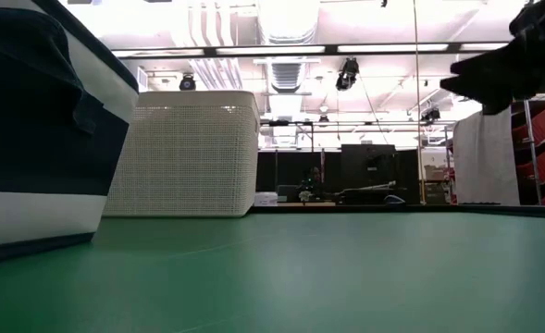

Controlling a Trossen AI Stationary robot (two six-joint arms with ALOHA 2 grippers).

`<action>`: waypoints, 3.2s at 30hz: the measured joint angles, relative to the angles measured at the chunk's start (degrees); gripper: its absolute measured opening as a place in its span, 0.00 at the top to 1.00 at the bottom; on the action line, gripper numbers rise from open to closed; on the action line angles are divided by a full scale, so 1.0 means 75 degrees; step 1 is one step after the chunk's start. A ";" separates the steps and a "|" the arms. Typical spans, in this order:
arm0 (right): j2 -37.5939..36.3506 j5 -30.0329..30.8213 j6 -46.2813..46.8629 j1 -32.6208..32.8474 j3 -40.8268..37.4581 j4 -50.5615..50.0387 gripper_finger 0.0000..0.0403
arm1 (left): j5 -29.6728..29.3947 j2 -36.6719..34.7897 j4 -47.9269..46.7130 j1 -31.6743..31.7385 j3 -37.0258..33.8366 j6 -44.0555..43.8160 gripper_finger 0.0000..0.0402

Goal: Sort clothes
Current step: Return to Home Position

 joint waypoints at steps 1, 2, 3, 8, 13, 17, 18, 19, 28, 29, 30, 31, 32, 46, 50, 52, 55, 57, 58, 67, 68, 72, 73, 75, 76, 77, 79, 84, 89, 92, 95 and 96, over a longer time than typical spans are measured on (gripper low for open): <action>0.0056 -0.0400 0.0013 -0.0003 0.0000 0.0021 0.47 | -0.0043 0.0009 -0.0016 0.0000 0.0000 -0.0001 1.00; 0.0123 -0.0910 -0.0104 0.0000 0.0000 0.0040 0.47 | -0.0100 0.0009 -0.0018 0.0000 0.0001 0.0001 1.00; 0.0180 -0.1335 -0.0264 0.0000 0.0000 0.0047 0.48 | -0.0152 0.0008 -0.0019 0.0001 0.0000 0.0005 1.00; 0.0177 -0.1107 -0.0782 0.0000 -0.0003 0.0082 0.57 | -0.0191 0.0002 -0.0023 0.0000 0.0000 0.0078 1.00; 0.0126 -0.0577 -0.1439 0.0000 -0.0003 0.0141 0.71 | -0.0204 0.0002 -0.0026 0.0002 0.0000 0.0087 1.00; 0.0122 -0.0348 -0.1603 0.0000 -0.0006 0.0082 0.89 | -0.0211 0.0002 -0.0015 0.0003 0.0000 0.0087 1.00; 0.0122 -0.0343 -0.1635 0.0000 -0.0006 0.0087 0.93 | -0.0215 0.0002 -0.0015 0.0003 0.0000 0.0087 1.00; 0.0122 -0.0343 -0.1648 0.0000 -0.0006 0.0091 0.95 | -0.0220 0.0002 -0.0014 0.0000 0.0000 0.0087 1.00; 0.0122 -0.0276 -0.1779 0.0000 -0.0009 0.0251 0.98 | -0.0225 0.0055 -0.0003 0.0003 0.0000 0.0113 1.00; 0.0122 -0.0276 -0.1834 0.0000 -0.0009 0.0268 0.98 | -0.0223 0.0075 -0.0003 0.0003 0.0000 0.0113 1.00; 0.0122 -0.0277 -0.1877 0.0000 -0.0009 0.0265 0.98 | -0.0223 0.0083 -0.0006 0.0000 0.0000 0.0111 1.00; 0.0122 -0.0277 -0.1880 0.0000 -0.0009 0.0268 0.97 | -0.0220 0.0086 -0.0003 0.0003 0.0000 0.0110 1.00; 0.0122 -0.0279 -0.1870 0.0000 -0.0012 0.0285 0.97 | -0.0220 0.0095 -0.0003 0.0003 0.0000 0.0105 1.00; 0.0136 -0.0558 -0.2082 0.0003 0.0067 0.0360 0.97 | -0.0211 0.0182 0.0000 0.0000 0.0000 0.0087 1.00; 0.0136 -0.0558 -0.2082 0.0003 0.0070 0.0349 0.97 | -0.0208 0.0197 0.0000 0.0003 0.0000 0.0087 1.00; 0.0136 -0.0558 -0.2082 0.0003 0.0070 0.0347 0.97 | -0.0208 0.0197 0.0002 0.0001 0.0000 0.0087 1.00; 0.0136 -0.0558 -0.2079 0.0003 0.0076 0.0344 0.97 | -0.0208 0.0197 0.0001 0.0003 0.0000 0.0087 1.00; 0.0136 -0.0558 -0.2082 0.0003 0.0085 0.0344 0.97 | -0.0206 0.0197 0.0002 0.0003 0.0000 0.0087 1.00; 0.0136 -0.0558 -0.2081 0.0003 0.0085 0.0344 0.97 | -0.0205 0.0197 0.0003 0.0003 0.0000 0.0087 1.00; 0.0139 -0.0557 -0.2080 0.0003 0.0093 0.0335 0.97 | -0.0202 0.0197 0.0003 0.0000 -0.0003 0.0087 1.00; 0.0139 -0.0558 -0.2082 0.0003 0.0093 0.0331 0.97 | -0.0202 0.0197 0.0003 0.0002 -0.0003 0.0087 1.00; 0.0139 -0.0556 -0.2081 0.0003 0.0096 0.0326 0.97 | -0.0202 0.0197 0.0003 0.0003 -0.0003 0.0087 1.00; 0.0139 -0.0555 -0.2081 0.0003 0.0096 0.0325 0.97 | -0.0202 0.0197 0.0003 0.0003 -0.0003 0.0087 1.00; 0.0139 -0.0555 -0.2080 0.0003 0.0096 0.0325 0.97 | -0.0200 0.0197 0.0003 0.0003 -0.0003 0.0087 1.00; 0.0139 -0.0555 -0.2081 0.0003 0.0096 0.0323 0.97 | -0.0199 0.0197 0.0005 0.0003 -0.0003 0.0087 1.00; 0.0139 -0.0555 -0.2082 0.0003 0.0096 0.0323 0.97 | -0.0200 0.0197 0.0005 0.0003 -0.0003 0.0087 1.00; 0.0139 -0.0555 -0.2082 0.0003 0.0096 0.0323 0.97 | -0.0199 0.0197 0.0005 0.0003 -0.0003 0.0087 1.00; 0.0139 -0.0555 -0.2079 0.0003 0.0096 0.0323 0.97 | -0.0199 0.0197 0.0004 0.0003 -0.0003 0.0087 1.00; 0.0139 -0.0555 -0.2080 0.0003 0.0096 0.0323 0.97 | -0.0199 0.0197 0.0003 0.0000 -0.0003 0.0087 1.00; 0.0139 -0.0555 -0.2081 0.0003 0.0096 0.0323 0.97 | -0.0199 0.0197 0.0006 0.0002 -0.0003 0.0087 1.00; 0.0139 -0.0555 -0.2081 0.0003 0.0096 0.0323 0.97 | -0.0199 0.0197 0.0006 0.0002 -0.0003 0.0087 1.00; 0.0139 -0.0555 -0.2079 0.0003 0.0096 0.0323 0.97 | -0.0199 0.0197 0.0006 0.0002 -0.0003 0.0087 1.00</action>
